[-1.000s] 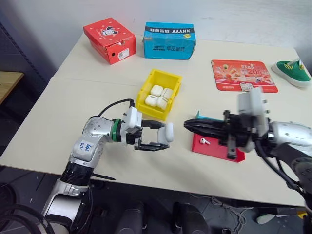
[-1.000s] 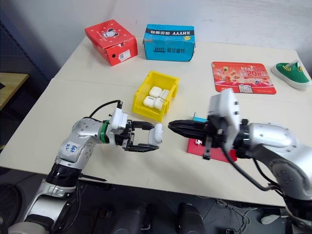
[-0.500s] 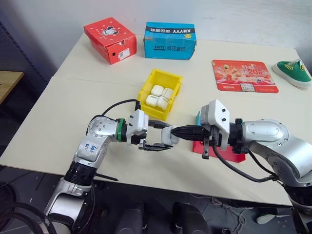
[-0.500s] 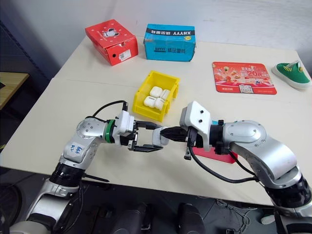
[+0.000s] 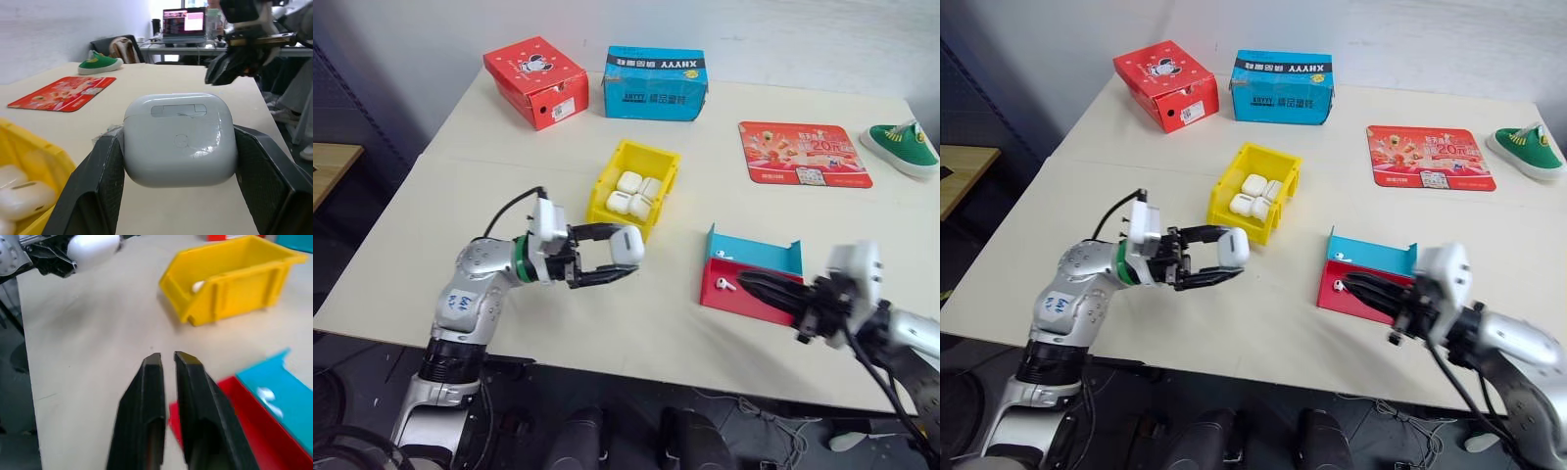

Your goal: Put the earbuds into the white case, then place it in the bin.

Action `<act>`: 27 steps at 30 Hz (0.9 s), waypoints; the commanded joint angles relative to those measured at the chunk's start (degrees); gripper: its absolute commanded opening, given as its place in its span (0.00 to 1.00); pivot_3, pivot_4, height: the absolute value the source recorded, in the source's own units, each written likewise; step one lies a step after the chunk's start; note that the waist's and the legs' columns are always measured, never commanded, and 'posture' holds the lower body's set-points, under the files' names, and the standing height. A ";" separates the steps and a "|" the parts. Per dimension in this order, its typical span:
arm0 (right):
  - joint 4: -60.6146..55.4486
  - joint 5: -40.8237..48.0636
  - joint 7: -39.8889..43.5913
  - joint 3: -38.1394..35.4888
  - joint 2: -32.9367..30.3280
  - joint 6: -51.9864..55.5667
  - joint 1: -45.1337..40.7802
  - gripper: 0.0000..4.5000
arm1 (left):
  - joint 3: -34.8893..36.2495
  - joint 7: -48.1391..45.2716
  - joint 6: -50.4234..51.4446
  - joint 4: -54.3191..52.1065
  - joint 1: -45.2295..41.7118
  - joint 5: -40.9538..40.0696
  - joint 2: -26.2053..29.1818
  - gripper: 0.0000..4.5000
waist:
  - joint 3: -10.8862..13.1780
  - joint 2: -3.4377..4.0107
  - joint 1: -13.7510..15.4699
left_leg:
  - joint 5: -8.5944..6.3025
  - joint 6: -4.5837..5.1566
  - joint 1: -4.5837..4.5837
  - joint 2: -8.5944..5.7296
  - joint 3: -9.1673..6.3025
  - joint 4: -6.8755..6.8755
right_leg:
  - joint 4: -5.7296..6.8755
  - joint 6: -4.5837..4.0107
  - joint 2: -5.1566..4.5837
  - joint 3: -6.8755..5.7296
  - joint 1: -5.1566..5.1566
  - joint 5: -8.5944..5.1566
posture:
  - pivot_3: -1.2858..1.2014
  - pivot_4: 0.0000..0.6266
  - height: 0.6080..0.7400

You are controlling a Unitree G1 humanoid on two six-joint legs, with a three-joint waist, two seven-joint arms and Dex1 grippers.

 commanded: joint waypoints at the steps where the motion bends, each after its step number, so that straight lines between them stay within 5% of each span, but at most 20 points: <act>1: -2.85 -0.05 0.90 -7.40 3.93 -8.20 4.63 0.38 | 3.92 4.22 3.54 -0.85 -0.86 -1.19 2.11 0.62 | 0.00 -0.01 -0.02 | 0.00 -0.02 0.07 0.00 0.02 -0.03 | 0.03 0.00 0.00 0.03 0.03 0.00 | 0.52 0.24 1.00; 5: -2.78 -7.75 -0.23 -12.74 11.80 -23.38 9.47 0.70 | 6.54 15.87 8.31 6.00 -7.94 3.15 3.03 0.62 | 0.07 -0.13 0.07 | -0.01 -0.11 0.45 0.00 0.23 -0.16 | 0.06 0.03 0.00 0.31 0.10 -0.03 | 0.52 0.24 1.00; 9: -3.77 -13.18 -2.37 -10.61 18.60 -32.82 12.74 0.99 | 4.85 25.38 15.10 18.39 -18.36 7.33 0.60 0.62 | 0.06 -0.26 0.23 | 0.01 -0.46 0.51 0.01 0.28 -0.21 | 0.26 0.03 0.03 0.41 0.00 -0.03 | 0.52 0.24 1.00; 22: -2.75 -20.47 -8.69 -1.94 20.78 -39.71 13.21 0.99 | -2.04 25.24 -1.10 54.10 -37.18 20.08 -7.98 0.62 | 0.15 -0.42 -0.32 | 0.08 -0.28 0.60 0.08 0.88 -0.32 | 0.52 0.03 0.13 0.61 -0.26 -0.03 | 0.52 0.24 1.00; 23: -2.81 -20.60 -9.01 -1.58 20.63 -39.75 13.16 1.00 | -2.13 25.07 -1.64 54.90 -37.52 20.60 -7.95 0.79 | 0.15 -0.42 -0.28 | 0.08 -0.29 0.59 0.09 0.89 -0.32 | 0.53 0.03 0.13 0.62 -0.28 -0.03 | 0.52 0.24 1.00; 27: -1.61 -20.58 -9.97 -1.75 18.57 -39.09 11.69 1.00 | 0.78 17.98 -3.01 45.69 -34.07 16.43 -7.03 0.99 | 0.16 -0.43 -0.27 | 0.06 -0.29 0.57 0.09 0.89 -0.33 | 0.56 0.03 0.09 0.77 -0.30 -0.03 | 0.52 0.24 1.00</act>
